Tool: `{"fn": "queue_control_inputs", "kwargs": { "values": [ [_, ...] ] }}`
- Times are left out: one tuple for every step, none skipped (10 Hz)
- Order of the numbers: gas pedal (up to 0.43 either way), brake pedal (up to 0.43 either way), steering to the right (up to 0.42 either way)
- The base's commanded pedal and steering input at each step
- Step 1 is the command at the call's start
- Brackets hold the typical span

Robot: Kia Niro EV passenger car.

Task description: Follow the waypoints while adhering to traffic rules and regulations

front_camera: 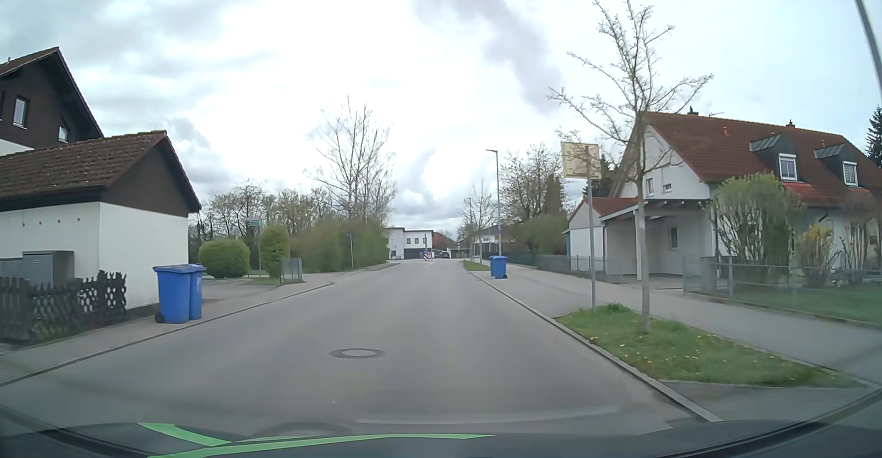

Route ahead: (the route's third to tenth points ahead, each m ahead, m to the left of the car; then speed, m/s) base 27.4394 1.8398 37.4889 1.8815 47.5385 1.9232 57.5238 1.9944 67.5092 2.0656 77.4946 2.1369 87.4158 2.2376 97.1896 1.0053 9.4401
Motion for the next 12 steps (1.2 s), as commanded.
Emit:
{"fn": "queue_control_inputs", "kwargs": {
  "values": [
    [0.0, 0.171, -0.002],
    [0.0, 0.165, -0.002],
    [0.0, 0.14, -0.002],
    [0.0, 0.085, -0.002],
    [0.0, 0.03, 0.0],
    [0.0, 0.0, 0.0],
    [0.0, 0.0, 0.0],
    [0.0, 0.0, 0.0],
    [0.0, 0.0, 0.001],
    [0.0, 0.0, 0.001],
    [0.0, 0.0, 0.0],
    [0.0, 0.0, 0.001]
  ]
}}
